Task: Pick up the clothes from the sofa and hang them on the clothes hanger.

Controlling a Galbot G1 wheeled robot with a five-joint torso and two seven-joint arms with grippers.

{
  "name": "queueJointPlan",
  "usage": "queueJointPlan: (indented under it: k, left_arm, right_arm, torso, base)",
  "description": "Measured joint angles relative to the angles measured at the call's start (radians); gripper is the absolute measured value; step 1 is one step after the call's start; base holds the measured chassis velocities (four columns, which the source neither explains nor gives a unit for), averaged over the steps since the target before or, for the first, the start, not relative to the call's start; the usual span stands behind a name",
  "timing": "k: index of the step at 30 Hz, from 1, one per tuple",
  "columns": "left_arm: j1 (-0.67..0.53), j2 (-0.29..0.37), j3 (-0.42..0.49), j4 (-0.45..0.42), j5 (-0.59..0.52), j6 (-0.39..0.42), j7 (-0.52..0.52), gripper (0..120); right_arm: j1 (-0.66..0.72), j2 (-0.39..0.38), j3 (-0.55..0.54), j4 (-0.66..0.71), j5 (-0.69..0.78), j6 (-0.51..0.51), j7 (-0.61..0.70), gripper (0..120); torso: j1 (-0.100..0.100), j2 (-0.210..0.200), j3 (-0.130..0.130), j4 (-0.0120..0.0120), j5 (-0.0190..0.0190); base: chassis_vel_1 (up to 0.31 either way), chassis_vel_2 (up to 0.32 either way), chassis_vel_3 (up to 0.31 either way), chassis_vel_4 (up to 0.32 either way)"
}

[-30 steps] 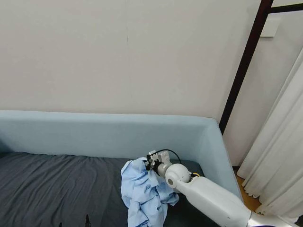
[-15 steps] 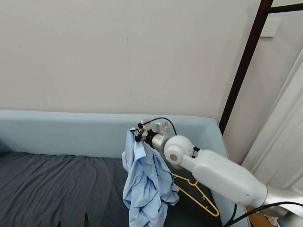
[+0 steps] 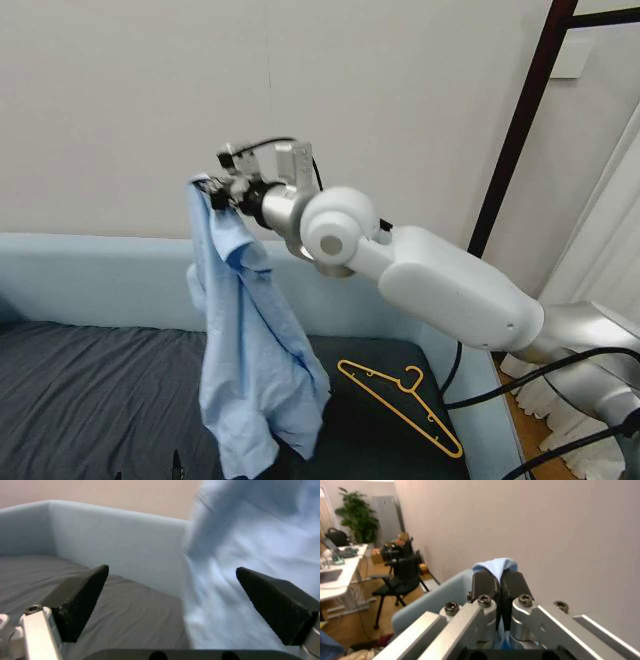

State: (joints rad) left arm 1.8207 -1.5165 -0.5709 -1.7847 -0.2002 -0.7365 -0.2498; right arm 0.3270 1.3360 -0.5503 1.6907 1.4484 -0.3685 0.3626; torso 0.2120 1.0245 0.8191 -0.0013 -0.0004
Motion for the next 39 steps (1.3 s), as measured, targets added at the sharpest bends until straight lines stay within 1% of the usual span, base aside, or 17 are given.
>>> queueJointPlan:
  k: [3, 5, 6, 9, 10, 11, 13, 15, 17, 18, 19, 20, 21, 24, 30, 33, 39]
  left_arm:
    - [0.005, -0.009, -0.001, -0.002, 0.001, 0.005, 0.0, 100]
    - [0.01, -0.017, -0.001, -0.003, 0.006, 0.01, 0.0, 100]
    - [0.01, -0.017, -0.001, -0.003, 0.006, 0.01, 0.0, 100]
    - [0.017, -0.026, 0.0, -0.004, 0.016, 0.015, 0.0, 100]
    - [0.018, -0.028, 0.0, -0.004, 0.017, 0.016, -0.001, 100]
    - [0.019, -0.031, 0.0, -0.006, 0.021, 0.019, -0.002, 100]
    - [0.02, -0.032, 0.0, -0.006, 0.021, 0.02, -0.002, 100]
    - [0.021, -0.037, 0.003, -0.006, 0.023, 0.03, -0.002, 100]
    - [0.021, -0.041, 0.006, -0.005, 0.027, 0.036, -0.002, 100]
    - [0.021, -0.041, 0.006, -0.005, 0.027, 0.036, -0.002, 100]
    - [0.021, -0.044, 0.008, -0.003, 0.031, 0.039, -0.002, 100]
    - [0.02, -0.045, 0.009, -0.002, 0.033, 0.039, -0.002, 100]
    - [0.018, -0.049, 0.016, 0.001, 0.038, 0.047, -0.002, 100]
    - [0.015, -0.045, 0.024, 0.007, 0.043, 0.055, -0.001, 100]
    - [0.013, -0.026, 0.026, 0.015, 0.043, 0.056, -0.002, 100]
    - [0.007, -0.02, 0.029, 0.024, 0.042, 0.056, -0.002, 100]
    - [-0.005, -0.008, 0.037, 0.036, 0.04, 0.056, -0.002, 100]
  right_arm:
    - [-0.009, -0.002, 0.005, 0.003, 0.003, 0.015, -0.009, 0]
    - [-0.053, -0.047, 0.0, 0.031, -0.006, 0.033, -0.034, 0]
    - [-0.053, -0.047, 0.0, 0.031, -0.006, 0.033, -0.034, 0]
    - [-0.195, -0.194, -0.024, 0.111, -0.055, 0.052, -0.1, 0]
    - [-0.226, -0.219, -0.024, 0.124, -0.069, 0.054, -0.112, 0]
    - [-0.313, -0.284, -0.018, 0.156, -0.101, 0.059, -0.146, 0]
    - [-0.326, -0.294, -0.017, 0.16, -0.106, 0.059, -0.15, 0]
    - [-0.47, -0.414, 0.013, 0.184, -0.182, 0.079, -0.215, 0]
    - [-0.589, -0.501, 0.039, 0.182, -0.268, 0.107, -0.28, 0]
    - [-0.589, -0.501, 0.039, 0.182, -0.268, 0.107, -0.28, 0]
    - [-0.666, -0.548, 0.058, 0.173, -0.314, 0.121, -0.312, 0]
    - [-0.68, -0.555, 0.062, 0.17, -0.322, 0.123, -0.317, 0]
    - [-0.851, -0.614, 0.131, 0.119, -0.413, 0.162, -0.39, 0]
    - [-0.98, -0.627, 0.223, -0.003, -0.501, 0.22, -0.472, 0]
    - [-1.019, -0.624, 0.285, -0.155, -0.561, 0.268, -0.553, 0]
    - [-1.019, -0.622, 0.295, -0.193, -0.586, 0.279, -0.569, 0]
    - [-1.045, -0.594, 0.302, -0.262, -0.68, 0.285, -0.541, 0]
  torso:
    - [0.0, 0.0, 0.0, 0.0003, -0.0001]
    - [0.0, 0.0, 0.0, 0.0004, 0.0002]
    - [0.0, 0.0, 0.0, 0.0004, 0.0002]
    - [0.0, 0.0, 0.0, -0.0003, 0.0007]
    - [0.0, 0.0, 0.0, -0.0006, 0.0006]
    - [0.0, 0.0, 0.0, -0.0005, 0.0011]
    - [0.0, 0.0, 0.0, -0.0006, 0.0012]
    - [0.0, 0.0, 0.0, -0.0005, 0.0011]
    - [0.0, 0.0, 0.0, -0.0009, 0.0012]
    - [0.0, 0.0, 0.0, -0.0009, 0.0012]
    - [0.0, 0.0, 0.0, -0.0009, 0.001]
    - [0.0, 0.0, 0.0, -0.0009, 0.001]
    - [0.0, 0.0, 0.0, -0.0009, 0.0011]
    - [0.0, 0.0, 0.0, -0.0001, 0.0007]
    - [0.0, 0.0, 0.0, 0.0, 0.0005]
    - [0.0, 0.0, 0.0, -0.0001, 0.0004]
    - [0.0, 0.0, 0.0, -0.0001, 0.0004]
  base:
    - [0.0, 0.0, 0.0, 0.0]
    - [0.0, 0.0, 0.0, 0.0]
    - [0.0, 0.0, 0.0, 0.0]
    - [0.0, 0.0, 0.0, 0.0]
    - [0.0, 0.0, 0.0, 0.0]
    - [0.0, 0.0, 0.0, 0.0]
    - [0.0, 0.0, 0.0, 0.0]
    - [0.0, 0.0, 0.0, 0.0]
    - [0.0, 0.0, 0.0, 0.0]
    - [0.0, 0.0, 0.0, 0.0]
    - [0.0, 0.0, 0.0, 0.0]
    - [0.0, 0.0, 0.0, 0.0]
    - [0.0, 0.0, 0.0, 0.0]
    - [0.0, 0.0, 0.0, 0.0]
    - [0.0, 0.0, 0.0, 0.0]
    - [0.0, 0.0, 0.0, 0.0]
    - [0.0, 0.0, 0.0, 0.0]
